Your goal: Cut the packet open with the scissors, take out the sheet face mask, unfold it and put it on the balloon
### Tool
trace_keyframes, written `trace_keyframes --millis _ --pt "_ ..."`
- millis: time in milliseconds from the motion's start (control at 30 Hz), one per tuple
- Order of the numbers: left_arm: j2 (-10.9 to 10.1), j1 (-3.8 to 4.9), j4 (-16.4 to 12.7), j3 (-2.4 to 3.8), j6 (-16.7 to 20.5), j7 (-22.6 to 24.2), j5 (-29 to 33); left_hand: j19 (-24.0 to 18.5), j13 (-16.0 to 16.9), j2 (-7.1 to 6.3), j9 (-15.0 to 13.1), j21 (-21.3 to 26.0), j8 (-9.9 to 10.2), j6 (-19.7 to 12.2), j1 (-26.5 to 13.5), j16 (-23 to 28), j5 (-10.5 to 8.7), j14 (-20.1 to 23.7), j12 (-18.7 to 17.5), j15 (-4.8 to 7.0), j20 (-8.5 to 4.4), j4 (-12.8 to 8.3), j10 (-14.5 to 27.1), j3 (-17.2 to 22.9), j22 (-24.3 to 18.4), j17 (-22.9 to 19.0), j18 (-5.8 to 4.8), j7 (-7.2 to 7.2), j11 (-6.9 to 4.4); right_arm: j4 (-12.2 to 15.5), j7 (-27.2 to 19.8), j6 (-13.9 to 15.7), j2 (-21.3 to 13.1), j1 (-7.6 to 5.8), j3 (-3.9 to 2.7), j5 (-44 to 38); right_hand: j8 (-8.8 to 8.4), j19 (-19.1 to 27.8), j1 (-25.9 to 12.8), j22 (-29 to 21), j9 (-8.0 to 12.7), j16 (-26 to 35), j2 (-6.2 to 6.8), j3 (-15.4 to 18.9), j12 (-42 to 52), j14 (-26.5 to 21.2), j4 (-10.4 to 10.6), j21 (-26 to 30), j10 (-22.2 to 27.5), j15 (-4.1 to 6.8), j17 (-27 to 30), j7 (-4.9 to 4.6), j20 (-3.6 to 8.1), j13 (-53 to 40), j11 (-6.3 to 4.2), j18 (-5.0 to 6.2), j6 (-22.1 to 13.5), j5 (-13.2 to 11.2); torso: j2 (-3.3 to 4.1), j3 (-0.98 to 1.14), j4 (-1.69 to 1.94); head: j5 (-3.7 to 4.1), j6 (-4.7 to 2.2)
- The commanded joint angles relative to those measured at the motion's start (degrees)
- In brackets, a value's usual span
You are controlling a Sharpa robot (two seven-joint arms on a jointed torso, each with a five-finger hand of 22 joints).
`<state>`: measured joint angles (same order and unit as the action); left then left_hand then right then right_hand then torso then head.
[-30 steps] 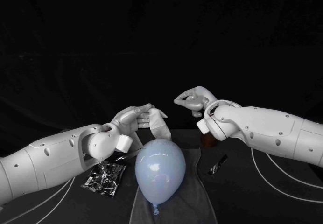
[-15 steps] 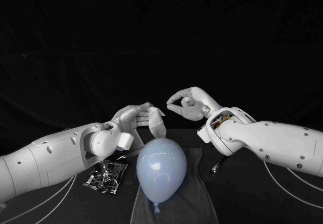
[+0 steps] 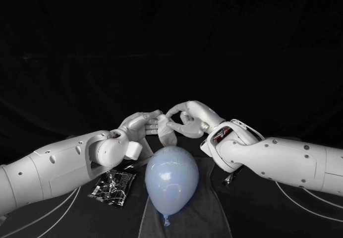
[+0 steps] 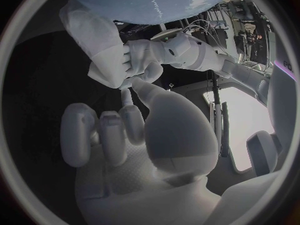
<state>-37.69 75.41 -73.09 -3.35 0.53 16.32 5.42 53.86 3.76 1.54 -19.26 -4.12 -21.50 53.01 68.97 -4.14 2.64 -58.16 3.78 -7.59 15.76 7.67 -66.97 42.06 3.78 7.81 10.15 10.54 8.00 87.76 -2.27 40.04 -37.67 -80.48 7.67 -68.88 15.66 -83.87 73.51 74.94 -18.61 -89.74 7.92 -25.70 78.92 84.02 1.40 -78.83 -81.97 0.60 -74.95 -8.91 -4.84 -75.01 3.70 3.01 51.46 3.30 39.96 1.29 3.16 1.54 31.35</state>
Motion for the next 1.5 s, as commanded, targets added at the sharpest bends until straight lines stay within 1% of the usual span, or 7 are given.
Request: trace_keyframes --millis 33,133,433,733,933,1033,1500 --pt "0.0 0.05 -0.2 0.06 -0.5 0.2 -0.9 0.4 0.0 -0.25 -0.1 -0.2 -0.2 0.0 0.4 -0.1 0.19 -0.2 -0.1 0.2 0.05 -0.2 -0.5 0.0 0.0 0.1 0.54 -0.35 -0.04 -0.4 3.4 4.8 0.6 0.06 -0.08 -4.5 -0.73 -2.4 -0.1 12.1 0.3 -0.3 0.56 0.3 -0.4 6.0 -0.2 0.2 0.2 -0.48 -15.0 -0.2 -0.57 -5.1 0.4 -0.8 -0.7 -0.3 0.03 0.01 0.03 0.26 -0.03" --pt "0.0 0.05 -0.3 0.07 -0.7 0.2 -1.6 0.5 0.0 -0.33 -0.2 -0.2 -0.3 0.1 0.5 -0.2 0.2 -0.3 0.0 0.24 0.02 -0.1 -0.6 0.1 0.1 0.1 0.55 -0.36 -0.08 -0.9 3.1 6.2 1.3 0.1 -0.09 -6.0 -1.47 -2.3 -0.2 12.0 0.6 -0.3 0.55 0.3 -0.6 6.0 -0.2 0.5 0.5 -0.7 -15.0 -0.49 -0.77 -4.9 0.65 -0.74 -1.3 -0.3 0.0 0.02 -0.06 0.12 0.41" --pt "-0.2 0.06 -0.6 0.07 -1.0 0.3 -2.4 0.6 0.0 -0.36 -0.2 -0.2 -0.3 0.1 0.6 -0.2 0.2 -0.4 0.0 0.25 0.0 -0.1 -0.7 0.2 0.1 0.1 0.55 -0.38 -0.09 -2.7 2.6 8.6 2.4 0.12 -0.11 -7.3 -1.52 -2.4 -0.2 12.1 0.7 -0.3 0.07 0.0 -0.5 6.0 0.0 0.1 0.5 -0.79 -15.0 -0.48 -0.91 -5.0 0.7 -0.79 -0.7 -0.3 -0.02 0.1 -0.11 -0.14 0.66" --pt "-0.1 0.06 -0.6 0.07 -0.9 0.5 -2.8 0.7 0.0 -0.44 -0.2 -0.3 -0.4 0.2 0.9 -0.2 0.23 -0.5 0.0 0.3 -0.06 -0.2 -0.8 0.5 0.1 0.1 0.55 -0.44 -0.15 -4.4 3.4 3.9 3.7 0.13 -0.09 -7.1 -1.19 -2.2 -1.7 12.0 0.6 -0.3 -0.43 0.5 -0.3 6.0 1.2 0.3 0.3 -0.59 -15.0 0.05 -0.97 -5.2 0.35 -0.71 1.4 -0.5 -0.09 0.07 -0.14 -0.01 0.79" --pt "-0.1 0.06 -0.6 0.07 -0.8 0.6 -2.9 0.7 0.0 -0.44 -0.2 -0.3 -0.4 0.2 0.9 -0.2 0.23 -0.5 0.0 0.3 -0.06 -0.2 -0.8 0.5 0.1 0.1 0.55 -0.44 -0.15 -4.9 4.4 2.1 4.5 0.41 -0.08 -6.0 -1.12 -2.2 -3.1 12.0 0.6 -0.3 -0.64 1.2 -0.2 6.0 2.5 0.2 0.3 -0.36 -15.0 0.36 -0.82 -5.3 0.09 -0.71 2.2 -0.5 -0.06 0.07 -0.05 0.09 0.79" --pt "-0.1 0.06 -0.6 0.07 -0.7 0.6 -2.9 0.7 0.0 -0.44 -0.2 -0.3 -0.4 0.2 0.9 -0.2 0.23 -0.5 0.0 0.3 -0.06 -0.2 -0.8 0.5 0.1 0.1 0.55 -0.44 -0.15 -5.0 4.6 1.9 4.6 0.47 -0.08 -4.4 -1.06 -2.2 -3.3 12.0 0.6 -0.3 -0.68 1.3 -0.2 6.0 2.7 0.3 0.3 -0.31 -15.0 0.43 -0.78 -5.3 0.03 -0.69 2.4 -0.5 -0.05 0.06 -0.12 0.01 0.65" --pt "-0.1 0.07 -0.6 0.07 -0.6 0.6 -2.9 0.7 0.0 -0.5 -0.3 -0.3 -0.4 0.2 1.0 -0.2 0.23 -0.5 0.0 0.31 -0.08 -0.2 -0.8 0.6 0.1 0.2 0.55 -0.43 -0.15 -5.3 5.4 2.3 4.9 0.62 -0.08 -1.1 -0.69 -2.2 -3.5 12.0 0.4 -0.3 -0.82 1.7 -0.1 6.0 3.3 0.2 0.1 -0.05 -15.0 0.86 -0.58 -5.4 -0.32 -0.7 3.3 -0.5 -0.07 0.08 -0.11 -0.05 1.02"
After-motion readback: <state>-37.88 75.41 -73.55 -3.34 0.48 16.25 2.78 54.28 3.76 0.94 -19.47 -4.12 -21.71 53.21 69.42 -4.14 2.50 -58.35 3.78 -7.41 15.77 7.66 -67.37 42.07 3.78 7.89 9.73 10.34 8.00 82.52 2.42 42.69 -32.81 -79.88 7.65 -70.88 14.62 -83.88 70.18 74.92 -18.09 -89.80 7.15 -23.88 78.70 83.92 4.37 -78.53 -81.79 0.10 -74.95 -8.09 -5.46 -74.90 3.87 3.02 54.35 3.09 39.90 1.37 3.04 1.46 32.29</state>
